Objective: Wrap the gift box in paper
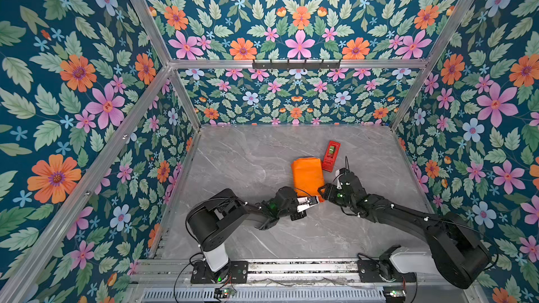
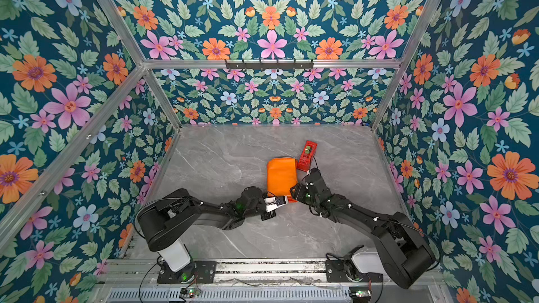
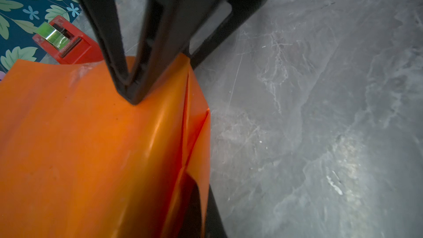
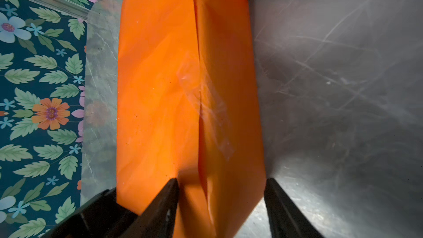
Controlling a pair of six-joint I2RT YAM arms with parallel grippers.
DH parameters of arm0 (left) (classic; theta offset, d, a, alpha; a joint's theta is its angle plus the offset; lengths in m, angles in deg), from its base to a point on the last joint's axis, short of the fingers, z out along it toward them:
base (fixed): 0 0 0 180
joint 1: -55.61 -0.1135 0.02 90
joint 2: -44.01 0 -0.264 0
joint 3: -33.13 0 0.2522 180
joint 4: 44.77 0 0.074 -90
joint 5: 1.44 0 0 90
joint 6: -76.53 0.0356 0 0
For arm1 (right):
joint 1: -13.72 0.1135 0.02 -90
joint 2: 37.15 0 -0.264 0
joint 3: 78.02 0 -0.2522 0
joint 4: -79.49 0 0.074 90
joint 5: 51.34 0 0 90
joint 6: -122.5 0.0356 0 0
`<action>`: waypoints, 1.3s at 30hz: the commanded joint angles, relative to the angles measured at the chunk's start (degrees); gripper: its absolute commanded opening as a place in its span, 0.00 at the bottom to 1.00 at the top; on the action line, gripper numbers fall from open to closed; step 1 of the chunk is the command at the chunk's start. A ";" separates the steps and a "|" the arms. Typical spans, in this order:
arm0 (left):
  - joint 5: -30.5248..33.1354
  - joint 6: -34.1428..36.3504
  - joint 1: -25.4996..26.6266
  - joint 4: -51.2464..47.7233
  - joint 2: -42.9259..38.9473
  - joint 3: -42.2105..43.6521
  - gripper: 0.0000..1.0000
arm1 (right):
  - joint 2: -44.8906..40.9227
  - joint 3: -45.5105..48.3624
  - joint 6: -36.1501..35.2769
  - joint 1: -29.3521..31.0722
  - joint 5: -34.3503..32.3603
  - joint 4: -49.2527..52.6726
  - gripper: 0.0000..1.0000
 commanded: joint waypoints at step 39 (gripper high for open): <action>4.32 -9.92 3.42 -3.64 -6.23 0.44 0.00 | 2.63 -2.76 -13.40 0.07 10.16 8.81 0.55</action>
